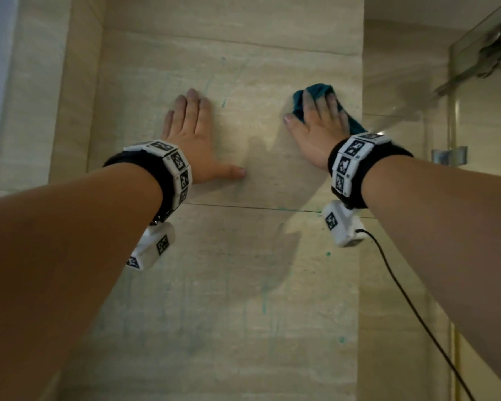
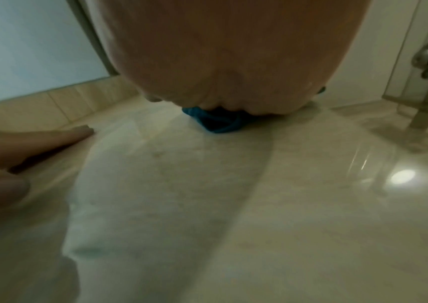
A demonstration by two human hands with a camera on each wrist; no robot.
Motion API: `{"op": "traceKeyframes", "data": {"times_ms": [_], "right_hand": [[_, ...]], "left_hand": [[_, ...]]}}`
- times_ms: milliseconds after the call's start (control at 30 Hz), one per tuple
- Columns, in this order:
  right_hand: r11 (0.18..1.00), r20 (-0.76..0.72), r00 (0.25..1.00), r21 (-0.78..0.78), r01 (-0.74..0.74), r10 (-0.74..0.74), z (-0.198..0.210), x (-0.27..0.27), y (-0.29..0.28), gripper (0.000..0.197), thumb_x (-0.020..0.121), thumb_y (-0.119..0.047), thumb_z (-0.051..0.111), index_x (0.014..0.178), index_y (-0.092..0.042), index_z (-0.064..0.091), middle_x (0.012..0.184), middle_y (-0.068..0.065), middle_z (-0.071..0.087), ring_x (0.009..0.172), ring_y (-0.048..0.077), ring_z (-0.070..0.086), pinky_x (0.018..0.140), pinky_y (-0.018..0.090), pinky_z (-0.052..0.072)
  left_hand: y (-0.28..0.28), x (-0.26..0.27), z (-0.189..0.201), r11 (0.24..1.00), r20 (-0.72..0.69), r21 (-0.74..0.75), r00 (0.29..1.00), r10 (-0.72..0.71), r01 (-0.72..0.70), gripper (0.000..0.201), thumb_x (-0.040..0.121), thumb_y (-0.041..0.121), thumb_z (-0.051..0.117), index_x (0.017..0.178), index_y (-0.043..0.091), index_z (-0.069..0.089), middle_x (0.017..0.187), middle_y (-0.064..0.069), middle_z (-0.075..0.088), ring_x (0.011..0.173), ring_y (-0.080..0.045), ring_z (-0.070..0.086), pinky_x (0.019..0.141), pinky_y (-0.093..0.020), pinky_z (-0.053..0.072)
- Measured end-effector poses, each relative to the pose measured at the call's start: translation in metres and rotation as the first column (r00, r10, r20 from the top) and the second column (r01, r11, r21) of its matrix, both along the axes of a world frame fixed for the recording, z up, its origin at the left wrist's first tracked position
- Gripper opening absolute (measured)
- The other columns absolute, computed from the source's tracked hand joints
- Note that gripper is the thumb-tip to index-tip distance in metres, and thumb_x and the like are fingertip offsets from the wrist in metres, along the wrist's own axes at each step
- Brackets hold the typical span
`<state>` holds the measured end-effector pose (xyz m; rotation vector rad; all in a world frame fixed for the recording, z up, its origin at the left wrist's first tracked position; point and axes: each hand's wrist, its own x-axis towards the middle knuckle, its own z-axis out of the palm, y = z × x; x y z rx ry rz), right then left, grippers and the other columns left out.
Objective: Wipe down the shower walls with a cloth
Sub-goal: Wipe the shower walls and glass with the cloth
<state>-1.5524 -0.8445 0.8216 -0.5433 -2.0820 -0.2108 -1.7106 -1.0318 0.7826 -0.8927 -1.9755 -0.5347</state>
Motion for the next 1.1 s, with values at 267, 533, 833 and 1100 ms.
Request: {"op": "traceKeyframes", "data": {"times_ms": [267, 533, 833, 1100], "right_hand": [[0.991, 0.033, 0.997, 0.116, -0.073, 0.070, -0.063, -0.057, -0.061, 0.075, 0.104, -0.064, 0.019, 0.164, -0.025, 0.000, 0.172, 0.001, -0.004, 0.158, 0.021, -0.011, 0.126, 0.042, -0.009], [0.989, 0.130, 0.985, 0.085, -0.122, 0.111, -0.108, -0.029, -0.032, 0.068, 0.107, -0.055, 0.023, 0.163, -0.030, -0.006, 0.172, -0.001, -0.010, 0.156, 0.014, -0.017, 0.125, 0.038, -0.014], [0.988, -0.131, 0.989, -0.145, 0.052, -0.071, -0.083, 0.022, 0.028, 0.078, 0.105, -0.062, 0.021, 0.163, -0.021, -0.011, 0.172, 0.008, -0.010, 0.157, 0.023, -0.014, 0.127, 0.042, -0.007], [0.988, 0.006, 1.000, 0.150, 0.019, -0.020, -0.103, -0.049, -0.045, 0.079, 0.105, -0.060, 0.024, 0.164, -0.018, -0.007, 0.172, 0.010, -0.007, 0.157, 0.028, -0.014, 0.126, 0.046, -0.011]], "left_hand": [[-0.014, -0.006, 0.001, 0.996, -0.025, 0.023, 0.996, -0.091, 0.092, 0.100, 0.099, 0.051, 0.058, 0.166, 0.013, -0.007, 0.173, -0.008, -0.018, 0.160, -0.025, -0.015, 0.129, -0.040, -0.005], [-0.008, -0.002, -0.033, 0.999, -0.059, -0.004, 0.997, -0.054, 0.054, 0.100, 0.101, 0.062, 0.046, 0.165, 0.010, -0.010, 0.172, -0.007, -0.023, 0.159, -0.023, -0.019, 0.129, -0.038, -0.008], [0.004, -0.012, -0.032, 0.999, -0.060, -0.037, 0.998, -0.009, 0.007, 0.109, 0.093, 0.081, 0.029, 0.162, 0.011, -0.020, 0.169, -0.008, -0.031, 0.157, -0.024, -0.027, 0.127, -0.041, -0.015], [-0.001, -0.013, -0.027, 0.997, -0.030, -0.049, 0.998, -0.060, 0.058, 0.079, 0.109, 0.051, 0.026, 0.164, 0.011, -0.015, 0.170, -0.008, -0.028, 0.157, -0.023, -0.024, 0.127, -0.040, -0.015]]}}
